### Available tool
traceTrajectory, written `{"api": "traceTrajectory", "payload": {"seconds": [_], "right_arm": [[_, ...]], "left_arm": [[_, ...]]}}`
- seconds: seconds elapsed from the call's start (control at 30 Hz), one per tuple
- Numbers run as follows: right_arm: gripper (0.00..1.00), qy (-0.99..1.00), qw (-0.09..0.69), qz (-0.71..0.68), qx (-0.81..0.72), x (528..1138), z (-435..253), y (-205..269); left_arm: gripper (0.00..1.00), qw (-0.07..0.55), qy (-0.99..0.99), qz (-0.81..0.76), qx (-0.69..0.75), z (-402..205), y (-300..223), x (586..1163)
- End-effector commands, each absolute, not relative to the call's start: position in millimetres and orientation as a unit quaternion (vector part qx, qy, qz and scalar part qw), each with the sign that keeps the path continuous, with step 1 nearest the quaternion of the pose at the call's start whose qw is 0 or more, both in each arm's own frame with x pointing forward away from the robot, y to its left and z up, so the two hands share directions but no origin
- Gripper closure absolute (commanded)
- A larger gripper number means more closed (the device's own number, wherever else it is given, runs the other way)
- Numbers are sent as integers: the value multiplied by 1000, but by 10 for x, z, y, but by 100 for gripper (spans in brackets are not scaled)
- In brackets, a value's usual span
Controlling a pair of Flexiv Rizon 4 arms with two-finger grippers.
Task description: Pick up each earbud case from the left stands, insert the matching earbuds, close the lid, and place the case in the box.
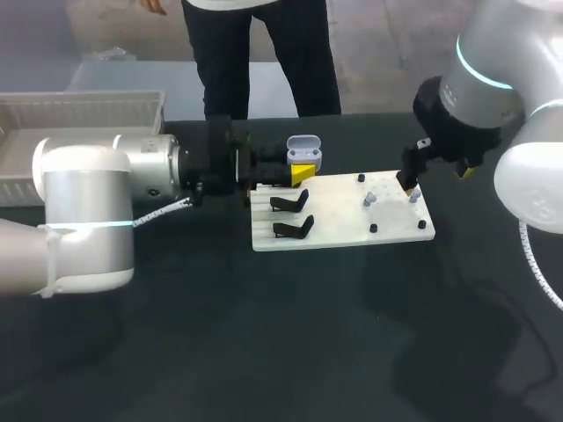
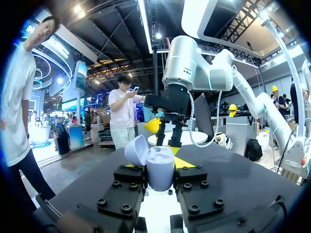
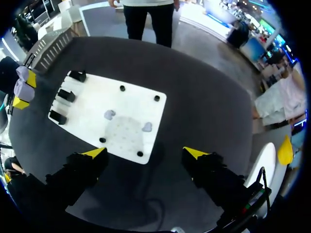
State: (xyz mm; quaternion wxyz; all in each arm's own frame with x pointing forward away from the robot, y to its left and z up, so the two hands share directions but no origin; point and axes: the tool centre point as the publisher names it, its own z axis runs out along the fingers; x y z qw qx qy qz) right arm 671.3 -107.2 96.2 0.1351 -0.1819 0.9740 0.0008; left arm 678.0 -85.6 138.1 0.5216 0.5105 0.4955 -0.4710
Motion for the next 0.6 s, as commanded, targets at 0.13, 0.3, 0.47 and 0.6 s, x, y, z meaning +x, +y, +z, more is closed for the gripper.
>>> {"api": "traceTrajectory", "payload": {"seconds": [0.13,0.3,0.47,0.6], "right_arm": [[0,976,110,-11,-186,6819,814,-1023],[0,974,93,-17,-204,6830,754,-1025],[0,973,93,-11,-209,6810,740,-1038],[0,972,98,-12,-211,6792,743,-1060]], "left_arm": [[100,524,495,-470,510,1373,-858,6778],[100,524,495,-470,510,1373,-858,6778],[100,524,495,-470,510,1373,-858,6778],[100,524,495,-470,510,1373,-858,6778]]}}
